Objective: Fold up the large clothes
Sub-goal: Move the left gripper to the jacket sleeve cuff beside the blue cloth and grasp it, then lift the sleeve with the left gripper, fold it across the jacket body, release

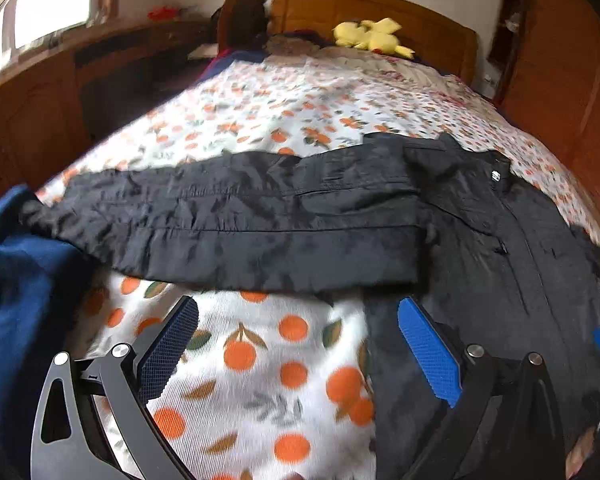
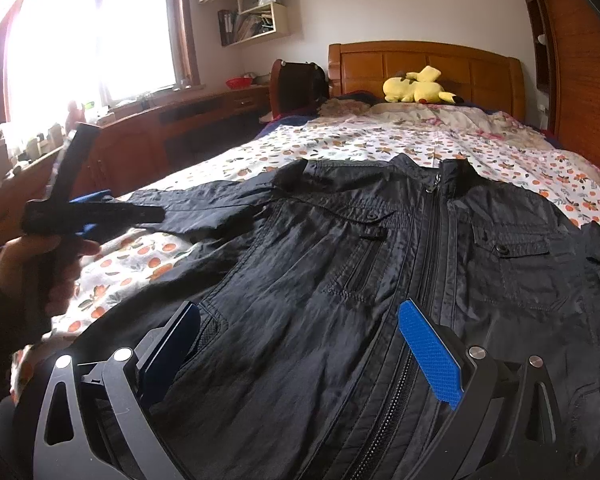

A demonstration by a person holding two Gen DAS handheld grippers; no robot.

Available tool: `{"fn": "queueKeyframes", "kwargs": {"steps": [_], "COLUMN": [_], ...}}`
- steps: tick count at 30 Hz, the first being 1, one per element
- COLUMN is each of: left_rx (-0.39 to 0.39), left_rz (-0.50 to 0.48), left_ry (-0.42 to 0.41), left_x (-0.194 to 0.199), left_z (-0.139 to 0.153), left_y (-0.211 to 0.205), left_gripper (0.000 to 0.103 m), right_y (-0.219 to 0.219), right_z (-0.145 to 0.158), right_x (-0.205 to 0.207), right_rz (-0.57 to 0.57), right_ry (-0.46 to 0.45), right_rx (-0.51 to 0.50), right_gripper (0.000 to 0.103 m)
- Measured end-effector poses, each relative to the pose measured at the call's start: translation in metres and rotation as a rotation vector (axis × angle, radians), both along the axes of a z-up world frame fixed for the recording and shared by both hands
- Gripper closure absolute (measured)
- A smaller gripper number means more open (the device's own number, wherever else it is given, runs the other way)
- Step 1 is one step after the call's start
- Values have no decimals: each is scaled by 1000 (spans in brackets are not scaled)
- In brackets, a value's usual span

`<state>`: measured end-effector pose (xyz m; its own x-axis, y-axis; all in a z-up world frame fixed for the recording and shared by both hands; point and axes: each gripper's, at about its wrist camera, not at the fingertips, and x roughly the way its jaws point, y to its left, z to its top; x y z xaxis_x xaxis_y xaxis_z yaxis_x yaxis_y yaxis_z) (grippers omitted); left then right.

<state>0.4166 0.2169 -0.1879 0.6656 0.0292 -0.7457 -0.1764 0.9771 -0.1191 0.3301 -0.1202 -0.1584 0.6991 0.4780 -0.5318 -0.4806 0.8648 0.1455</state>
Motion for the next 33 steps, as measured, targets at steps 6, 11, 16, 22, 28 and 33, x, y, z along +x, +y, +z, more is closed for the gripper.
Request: {"fn": "queueKeyframes", "kwargs": {"steps": [6,11,16,22,28,33], "left_rx": [-129,-149,-179,-205,-60,-4], "left_rz": [114,197,233,270,193,74], "left_ry": [35,76,93,86,36,-40], "left_x": [23,28,30,43,49,43], "left_z": [-20,-30,-36,-35,5,56], "left_y": [48,73,85,92,53,-2], "left_gripper": [18,26,32,94,101,101], "right_y": [-2,-2,-3,-3,-6,-12], "right_z": [2,2,2,3,5,9], "right_x": [-2,-3,-2,-3,-4,-6], "right_rz": [-3,-2,-3,-4,-11,-30], "right_ry": [-12,-10,-11,-12,-19,-24], "right_rx": [10,12,12,15,19,15], "right_gripper": [7,7,7,7,7,7]}}
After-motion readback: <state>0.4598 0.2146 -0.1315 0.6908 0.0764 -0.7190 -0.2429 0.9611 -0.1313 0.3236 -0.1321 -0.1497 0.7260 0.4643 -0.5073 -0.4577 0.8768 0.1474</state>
